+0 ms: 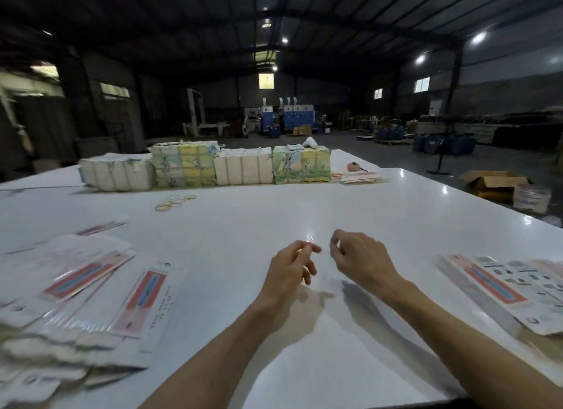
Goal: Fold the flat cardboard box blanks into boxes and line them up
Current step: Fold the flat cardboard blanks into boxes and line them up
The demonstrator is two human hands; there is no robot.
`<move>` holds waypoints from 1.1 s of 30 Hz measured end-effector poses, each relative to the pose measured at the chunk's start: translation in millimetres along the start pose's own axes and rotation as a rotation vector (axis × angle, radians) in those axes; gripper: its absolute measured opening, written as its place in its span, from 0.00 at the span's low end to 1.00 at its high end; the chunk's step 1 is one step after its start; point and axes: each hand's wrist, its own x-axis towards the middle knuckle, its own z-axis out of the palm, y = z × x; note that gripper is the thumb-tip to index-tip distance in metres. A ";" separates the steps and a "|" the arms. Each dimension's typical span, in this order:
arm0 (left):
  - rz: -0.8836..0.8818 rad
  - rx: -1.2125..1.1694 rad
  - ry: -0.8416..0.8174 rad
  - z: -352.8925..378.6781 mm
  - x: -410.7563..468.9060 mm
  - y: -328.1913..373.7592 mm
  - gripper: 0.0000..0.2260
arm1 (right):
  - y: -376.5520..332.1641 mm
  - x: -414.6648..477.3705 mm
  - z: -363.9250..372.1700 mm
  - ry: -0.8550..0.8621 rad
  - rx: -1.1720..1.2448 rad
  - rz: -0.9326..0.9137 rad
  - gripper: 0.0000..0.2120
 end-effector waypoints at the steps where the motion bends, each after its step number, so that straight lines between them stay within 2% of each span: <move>1: -0.001 0.020 0.044 -1.8 -1.0 0.4 0.12 | -12.8 2.7 10.6 -0.007 0.056 0.020 0.10; 6: -0.073 0.259 0.164 -18.0 2.2 8.0 0.11 | -16.1 1.1 45.9 -0.005 0.132 0.082 0.10; 9: -0.168 0.445 0.122 -42.7 10.0 19.2 0.08 | -0.8 2.5 51.3 -0.017 0.232 0.134 0.08; 15: -0.462 0.832 0.047 -155.4 15.9 44.0 0.18 | 0.1 7.0 58.4 -0.037 0.378 0.160 0.09; 17: -0.577 0.999 0.127 -198.0 3.4 49.7 0.20 | -0.2 7.4 59.3 -0.050 0.397 0.163 0.09; 21: -0.774 1.362 0.389 -247.7 -41.3 48.2 0.21 | -0.8 8.1 58.2 -0.030 0.420 0.156 0.09; 25: -0.827 1.395 0.441 -264.3 -59.2 48.1 0.24 | -2.1 7.8 58.5 -0.031 0.436 0.147 0.11; 30: -0.806 1.379 0.423 -282.8 -56.5 51.1 0.17 | -0.8 7.7 57.3 -0.048 0.456 0.152 0.10; 33: -0.804 1.413 0.418 -290.9 -55.7 50.9 0.22 | -0.8 7.4 58.2 -0.057 0.478 0.151 0.11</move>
